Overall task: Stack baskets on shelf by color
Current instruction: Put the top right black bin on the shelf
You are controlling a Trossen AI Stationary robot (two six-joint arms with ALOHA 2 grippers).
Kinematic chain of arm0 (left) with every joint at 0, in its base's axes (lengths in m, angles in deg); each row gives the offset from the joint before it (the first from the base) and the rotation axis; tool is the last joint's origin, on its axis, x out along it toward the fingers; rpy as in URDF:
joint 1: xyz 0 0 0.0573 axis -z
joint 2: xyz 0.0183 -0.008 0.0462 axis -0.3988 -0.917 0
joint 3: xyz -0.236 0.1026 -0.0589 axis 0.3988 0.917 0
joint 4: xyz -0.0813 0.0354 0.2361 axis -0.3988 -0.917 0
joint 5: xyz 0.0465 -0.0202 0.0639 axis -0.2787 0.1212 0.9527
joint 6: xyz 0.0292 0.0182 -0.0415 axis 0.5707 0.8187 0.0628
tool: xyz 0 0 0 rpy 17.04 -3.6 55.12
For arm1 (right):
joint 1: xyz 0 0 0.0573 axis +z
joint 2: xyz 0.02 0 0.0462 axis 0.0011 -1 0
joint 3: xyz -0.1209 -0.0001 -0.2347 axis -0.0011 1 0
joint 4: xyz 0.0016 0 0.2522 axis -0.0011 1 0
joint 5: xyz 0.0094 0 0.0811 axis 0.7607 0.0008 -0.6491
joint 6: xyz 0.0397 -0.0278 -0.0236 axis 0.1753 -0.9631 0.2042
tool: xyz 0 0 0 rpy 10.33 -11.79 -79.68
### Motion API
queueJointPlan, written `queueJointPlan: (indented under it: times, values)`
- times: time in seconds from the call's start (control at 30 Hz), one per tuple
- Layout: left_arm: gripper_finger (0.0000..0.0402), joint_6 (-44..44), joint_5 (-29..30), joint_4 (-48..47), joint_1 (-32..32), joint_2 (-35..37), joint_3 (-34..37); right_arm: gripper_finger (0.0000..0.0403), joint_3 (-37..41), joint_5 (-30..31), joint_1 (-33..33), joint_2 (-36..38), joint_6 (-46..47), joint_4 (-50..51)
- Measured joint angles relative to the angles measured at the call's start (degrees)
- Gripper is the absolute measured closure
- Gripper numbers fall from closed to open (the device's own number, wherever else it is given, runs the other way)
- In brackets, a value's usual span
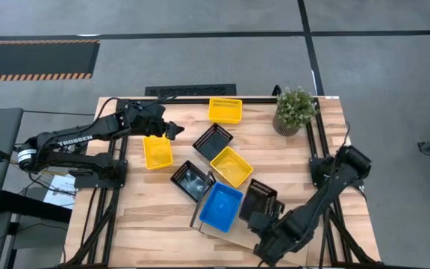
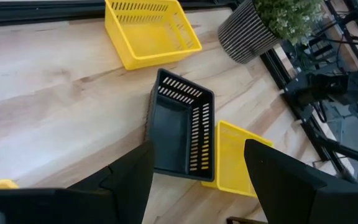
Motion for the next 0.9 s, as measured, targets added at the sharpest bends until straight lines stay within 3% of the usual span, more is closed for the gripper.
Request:
queueJointPlan:
  times: [0.33, 0.63, 0.9]
  values:
    - [0.0164, 1.3, 0.0, 0.0, 0.0, 0.0, 0.0, 0.0386, -4.7, -4.3, 1.0, -5.6, 4.8, -1.8]
    - [0.0164, 1.3, 0.0, 0.0, 0.0, 0.0, 0.0, 0.0387, -4.6, -6.4, 1.5, -8.2, 2.1, -2.9]
    - [0.0164, 1.3, -0.1, 0.0, 0.0, 0.0, 0.0, 0.0359, -4.7, -7.1, 0.5, -8.2, 1.0, -1.5]
